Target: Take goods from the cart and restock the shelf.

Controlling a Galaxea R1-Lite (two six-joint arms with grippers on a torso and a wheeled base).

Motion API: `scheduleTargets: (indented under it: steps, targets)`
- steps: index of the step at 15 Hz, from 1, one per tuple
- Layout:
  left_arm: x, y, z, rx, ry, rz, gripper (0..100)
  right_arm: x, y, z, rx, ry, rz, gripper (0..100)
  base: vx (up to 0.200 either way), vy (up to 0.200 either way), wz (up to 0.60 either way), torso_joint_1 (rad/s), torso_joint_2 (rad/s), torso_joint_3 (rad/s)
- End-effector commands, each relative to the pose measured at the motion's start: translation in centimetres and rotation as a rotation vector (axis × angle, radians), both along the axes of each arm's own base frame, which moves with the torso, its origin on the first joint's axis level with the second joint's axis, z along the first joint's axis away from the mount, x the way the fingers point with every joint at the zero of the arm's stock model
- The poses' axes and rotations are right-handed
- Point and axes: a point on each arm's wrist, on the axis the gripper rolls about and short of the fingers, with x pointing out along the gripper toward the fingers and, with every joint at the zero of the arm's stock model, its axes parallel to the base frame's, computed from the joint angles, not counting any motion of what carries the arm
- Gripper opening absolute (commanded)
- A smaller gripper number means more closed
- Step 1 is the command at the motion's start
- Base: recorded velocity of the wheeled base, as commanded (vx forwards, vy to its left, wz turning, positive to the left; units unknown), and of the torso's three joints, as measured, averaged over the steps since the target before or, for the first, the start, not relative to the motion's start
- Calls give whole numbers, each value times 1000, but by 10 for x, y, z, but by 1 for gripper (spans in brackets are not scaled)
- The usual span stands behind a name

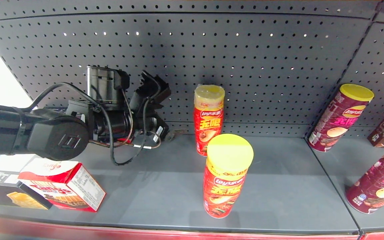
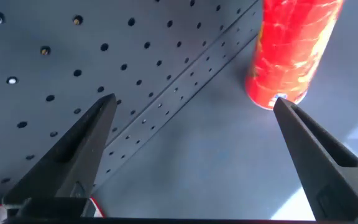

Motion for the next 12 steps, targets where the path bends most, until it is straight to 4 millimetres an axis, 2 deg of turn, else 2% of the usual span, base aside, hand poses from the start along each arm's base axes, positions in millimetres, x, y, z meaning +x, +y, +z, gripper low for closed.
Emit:
scheduleTargets:
  steps: [1,7,12]
  targets:
    - [6,-9,-12,8,24,-8,100,0,0,0,0,1,0,100,0,0,0,0,0,0]
    - [23,-24,-19,10,21,0,100,0,0,0,0,1,0,100,0,0,0,0,0,0]
    - [30,-32,-22,-4,26,-4,100,0,0,0,0,1,0,100,0,0,0,0,0,0]
